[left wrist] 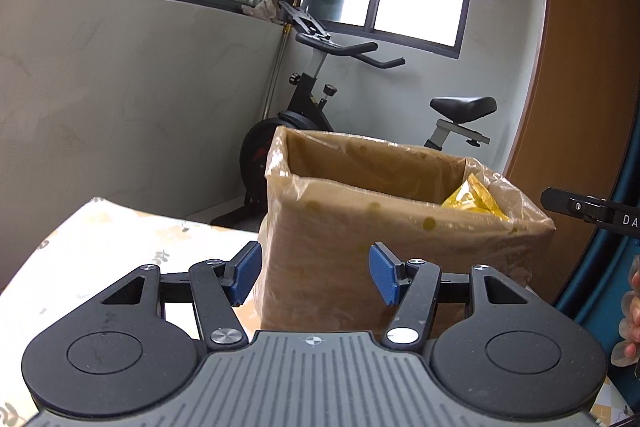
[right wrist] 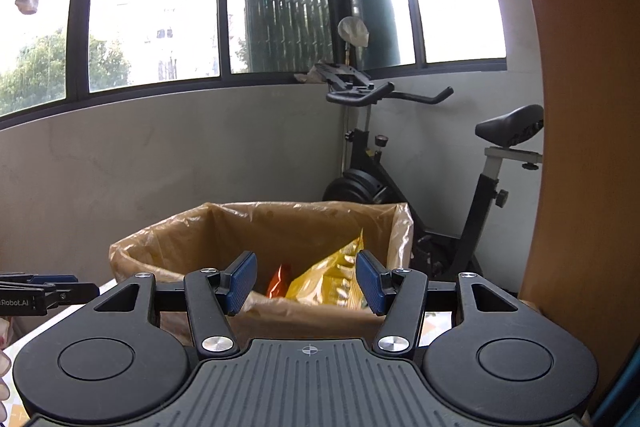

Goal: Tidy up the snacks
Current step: 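Move both tools back down to the red packets on the table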

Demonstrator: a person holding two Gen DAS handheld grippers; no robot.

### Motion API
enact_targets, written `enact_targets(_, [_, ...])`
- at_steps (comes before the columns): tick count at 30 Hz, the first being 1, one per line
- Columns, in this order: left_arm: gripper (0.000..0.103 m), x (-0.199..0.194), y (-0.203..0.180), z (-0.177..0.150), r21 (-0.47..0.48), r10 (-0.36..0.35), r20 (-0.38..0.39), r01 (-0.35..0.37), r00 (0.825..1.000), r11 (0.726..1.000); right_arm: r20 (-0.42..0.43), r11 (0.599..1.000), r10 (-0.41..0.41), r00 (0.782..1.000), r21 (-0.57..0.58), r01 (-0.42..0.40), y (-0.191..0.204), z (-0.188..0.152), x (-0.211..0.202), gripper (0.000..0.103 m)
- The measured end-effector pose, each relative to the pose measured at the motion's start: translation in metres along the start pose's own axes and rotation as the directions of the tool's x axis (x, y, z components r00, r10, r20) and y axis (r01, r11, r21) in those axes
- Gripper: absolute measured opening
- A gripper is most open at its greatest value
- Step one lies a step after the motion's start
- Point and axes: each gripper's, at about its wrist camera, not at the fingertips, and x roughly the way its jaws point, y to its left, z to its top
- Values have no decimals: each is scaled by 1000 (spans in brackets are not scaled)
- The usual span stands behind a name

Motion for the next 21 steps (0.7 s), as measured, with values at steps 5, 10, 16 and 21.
enact_targets(5, [62, -3, 2, -19, -28, 7, -19, -8, 1000, 1000, -10, 1000, -4, 1000, 5, 4, 7, -22, -11, 52])
enact_targets(10, [62, -5, 6, -39, -57, 19, -45, -22, 999, 998, -55, 1000, -4, 998, 12, 5, 12, -47, -13, 52])
enact_targets(16, [62, -10, 6, -56, -51, 27, -59, -30, 998, 998, -102, 1000, -11, 995, 25, 13, 18, -74, -15, 52])
enact_targets(21, [62, -14, 6, -70, -55, 34, -69, -38, 997, 998, -128, 999, -20, 992, 39, 25, 22, -94, -19, 52])
